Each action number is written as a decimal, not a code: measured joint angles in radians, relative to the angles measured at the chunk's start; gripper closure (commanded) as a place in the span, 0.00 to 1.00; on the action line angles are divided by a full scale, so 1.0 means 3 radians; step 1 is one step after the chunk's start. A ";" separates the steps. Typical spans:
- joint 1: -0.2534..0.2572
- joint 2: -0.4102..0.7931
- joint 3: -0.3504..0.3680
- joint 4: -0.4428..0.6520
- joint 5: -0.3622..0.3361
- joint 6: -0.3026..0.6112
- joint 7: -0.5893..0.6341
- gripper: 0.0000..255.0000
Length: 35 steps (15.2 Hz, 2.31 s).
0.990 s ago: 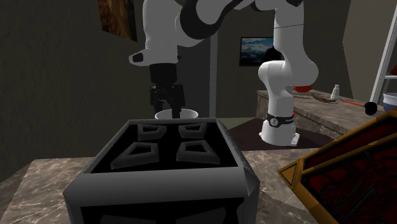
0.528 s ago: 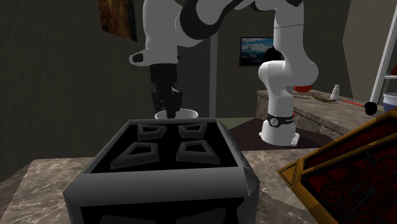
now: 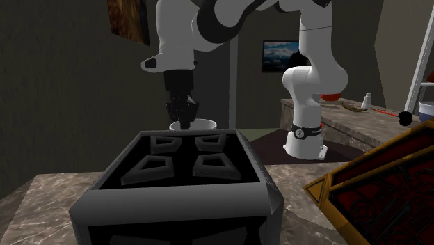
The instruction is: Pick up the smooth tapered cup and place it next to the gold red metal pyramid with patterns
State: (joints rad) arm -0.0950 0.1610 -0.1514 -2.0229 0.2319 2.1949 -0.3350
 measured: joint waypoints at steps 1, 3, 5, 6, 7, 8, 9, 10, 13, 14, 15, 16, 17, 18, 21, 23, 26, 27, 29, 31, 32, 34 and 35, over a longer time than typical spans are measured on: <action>0.0000 -0.0010 -0.0001 0.0006 -0.0005 -0.0016 0.0005 1.00; 0.0001 -0.0045 -0.0004 0.0036 -0.0020 -0.0078 0.0022 1.00; 0.0007 -0.0086 -0.0004 0.0074 -0.0039 -0.0152 0.0052 1.00; 0.0006 -0.0102 -0.0006 0.0094 -0.0047 -0.0188 0.0059 1.00; 0.0005 -0.0126 -0.0009 0.0113 -0.0057 -0.0230 0.0067 1.00; 0.0000 -0.0136 -0.0014 0.0140 -0.0062 -0.0267 0.0068 1.00; 0.0005 -0.0165 -0.0012 0.0161 -0.0074 -0.0313 0.0089 1.00; 0.0005 -0.0169 -0.0012 0.0202 -0.0080 -0.0358 0.0099 1.00; 0.0002 -0.0201 -0.0018 0.0300 -0.0099 -0.0486 0.0123 1.00; 0.0001 -0.0222 -0.0019 0.0314 -0.0106 -0.0520 0.0130 1.00; 0.0004 -0.0237 -0.0018 0.0337 -0.0112 -0.0556 0.0144 1.00; 0.0004 -0.0246 -0.0018 0.0374 -0.0118 -0.0602 0.0152 1.00; 0.0002 -0.0261 -0.0021 0.0411 -0.0125 -0.0652 0.0160 1.00; 0.0000 -0.0268 -0.0023 0.0447 -0.0130 -0.0695 0.0166 1.00; -0.0003 -0.0301 -0.0026 0.0535 -0.0145 -0.0816 0.0187 1.00; -0.0002 -0.0310 -0.0026 0.0621 -0.0153 -0.0907 0.0207 1.00; -0.0002 -0.0335 -0.0026 0.0722 -0.0165 -0.1031 0.0232 1.00; -0.0001 -0.0338 -0.0026 0.0758 -0.0168 -0.1069 0.0240 1.00; -0.0004 -0.0350 -0.0029 0.0837 -0.0174 -0.1159 0.0251 1.00; -0.0008 -0.0351 -0.0032 0.0917 -0.0178 -0.1240 0.0259 1.00; -0.0010 -0.0350 -0.0034 0.0957 -0.0180 -0.1279 0.0263 1.00; -0.0005 -0.0349 -0.0030 0.1050 -0.0184 -0.1368 0.0289 1.00; -0.0009 -0.0340 -0.0033 0.1109 -0.0184 -0.1420 0.0290 1.00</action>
State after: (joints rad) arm -0.0977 0.0588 -0.1613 -1.6902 0.1767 1.7691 -0.2479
